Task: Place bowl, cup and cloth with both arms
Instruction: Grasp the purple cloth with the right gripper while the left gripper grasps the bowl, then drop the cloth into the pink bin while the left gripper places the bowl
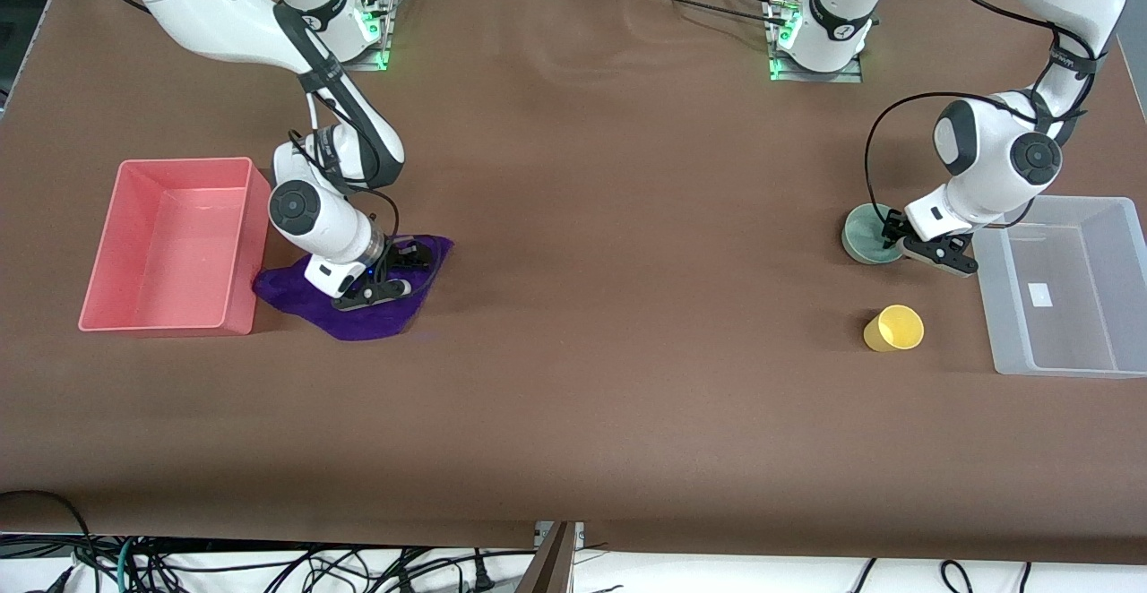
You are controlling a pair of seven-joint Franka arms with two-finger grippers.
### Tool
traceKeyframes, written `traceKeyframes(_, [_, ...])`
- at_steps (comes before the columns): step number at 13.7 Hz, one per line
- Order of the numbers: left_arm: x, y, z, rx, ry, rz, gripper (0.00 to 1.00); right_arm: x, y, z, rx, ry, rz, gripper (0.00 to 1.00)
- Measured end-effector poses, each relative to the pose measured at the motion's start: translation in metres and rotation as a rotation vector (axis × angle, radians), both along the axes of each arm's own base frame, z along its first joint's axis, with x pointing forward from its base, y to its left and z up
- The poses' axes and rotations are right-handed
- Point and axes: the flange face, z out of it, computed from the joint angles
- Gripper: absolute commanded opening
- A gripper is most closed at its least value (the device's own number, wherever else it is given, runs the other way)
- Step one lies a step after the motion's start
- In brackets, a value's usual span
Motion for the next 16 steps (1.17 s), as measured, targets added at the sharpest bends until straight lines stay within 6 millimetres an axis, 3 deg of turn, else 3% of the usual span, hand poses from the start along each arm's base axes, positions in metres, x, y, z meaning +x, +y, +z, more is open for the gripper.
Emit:
traceKeyframes(3, [0.004, -0.001, 0.006, 0.001, -0.007, -0.003, 0.00, 0.000, -0.002, -0.004, 0.003, -0.014, 0.000, 0.09])
traceKeyframes(4, [0.006, -0.001, 0.014, 0.002, 0.001, -0.005, 0.00, 0.000, -0.003, -0.004, 0.003, -0.014, 0.003, 0.02])
traceKeyframes(6, [0.015, 0.000, 0.045, 0.005, 0.025, -0.007, 0.00, 0.001, -0.002, 0.000, 0.004, -0.022, 0.007, 0.00])
traceKeyframes(9, [0.037, 0.016, 0.121, 0.011, 0.085, 0.011, 0.00, 0.002, -0.003, 0.002, 0.006, -0.029, 0.037, 0.00])
traceKeyframes(11, [0.054, 0.050, 0.180, 0.006, 0.117, 0.010, 0.00, 0.002, -0.004, 0.003, 0.006, -0.035, 0.070, 0.00])
traceKeyframes(13, [0.062, 0.105, 0.220, 0.002, 0.101, -0.002, 0.00, 0.005, -0.010, 0.004, 0.003, -0.039, 0.095, 0.00])
traceKeyframes(14, [0.062, 0.136, 0.224, 0.000, 0.093, 0.000, 0.00, 0.006, -0.014, 0.004, 0.000, -0.042, 0.105, 0.00])
traceKeyframes(16, [0.054, 0.202, 0.205, -0.019, 0.102, 0.018, 0.00, 0.009, -0.023, 0.006, -0.010, -0.033, 0.108, 0.00])
